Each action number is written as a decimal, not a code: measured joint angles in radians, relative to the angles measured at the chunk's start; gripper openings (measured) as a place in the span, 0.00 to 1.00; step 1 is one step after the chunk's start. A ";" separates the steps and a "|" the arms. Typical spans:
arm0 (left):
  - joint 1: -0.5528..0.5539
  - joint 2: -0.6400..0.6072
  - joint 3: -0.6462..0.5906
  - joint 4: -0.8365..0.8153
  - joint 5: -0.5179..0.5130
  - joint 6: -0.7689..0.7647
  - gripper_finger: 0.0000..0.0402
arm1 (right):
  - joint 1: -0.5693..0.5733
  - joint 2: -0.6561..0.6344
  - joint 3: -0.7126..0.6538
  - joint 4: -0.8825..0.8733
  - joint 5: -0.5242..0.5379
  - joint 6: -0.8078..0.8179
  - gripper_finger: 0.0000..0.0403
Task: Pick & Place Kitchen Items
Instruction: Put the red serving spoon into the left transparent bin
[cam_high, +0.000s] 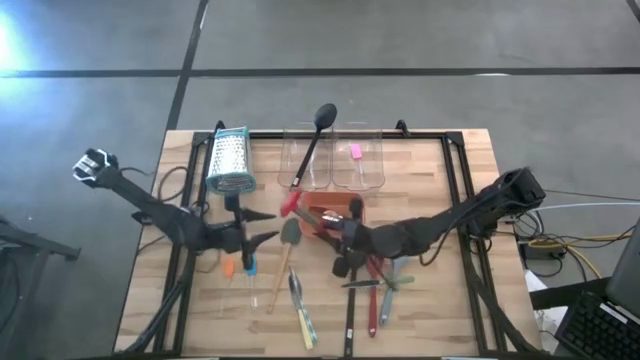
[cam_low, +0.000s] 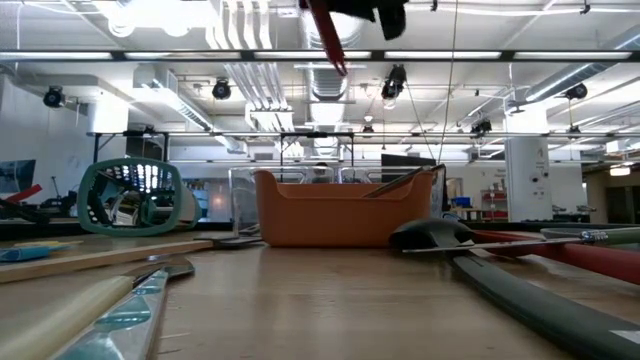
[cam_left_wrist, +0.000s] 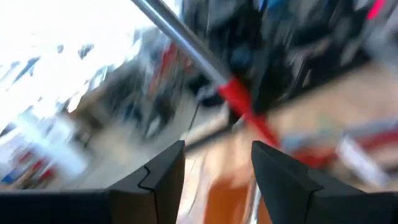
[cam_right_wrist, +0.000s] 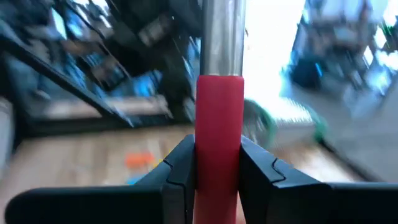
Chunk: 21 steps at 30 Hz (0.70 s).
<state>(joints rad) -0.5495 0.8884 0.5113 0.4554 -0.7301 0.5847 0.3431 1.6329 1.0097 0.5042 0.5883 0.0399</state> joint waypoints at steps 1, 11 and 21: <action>0.000 -0.010 -0.043 0.102 0.056 0.017 0.47 | 0.000 0.000 -0.024 0.083 -0.020 -0.035 0.18; 0.079 -0.024 -0.223 0.544 0.289 -0.136 0.47 | -0.004 -0.016 -0.061 0.220 -0.101 -0.095 0.18; 0.163 -0.004 -0.032 0.131 0.354 -0.290 0.47 | -0.003 -0.013 -0.004 0.119 -0.155 -0.068 0.18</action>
<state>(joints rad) -0.3862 0.8847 0.4790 0.5865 -0.3758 0.2946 0.3401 1.6203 1.0054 0.6231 0.4332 -0.0281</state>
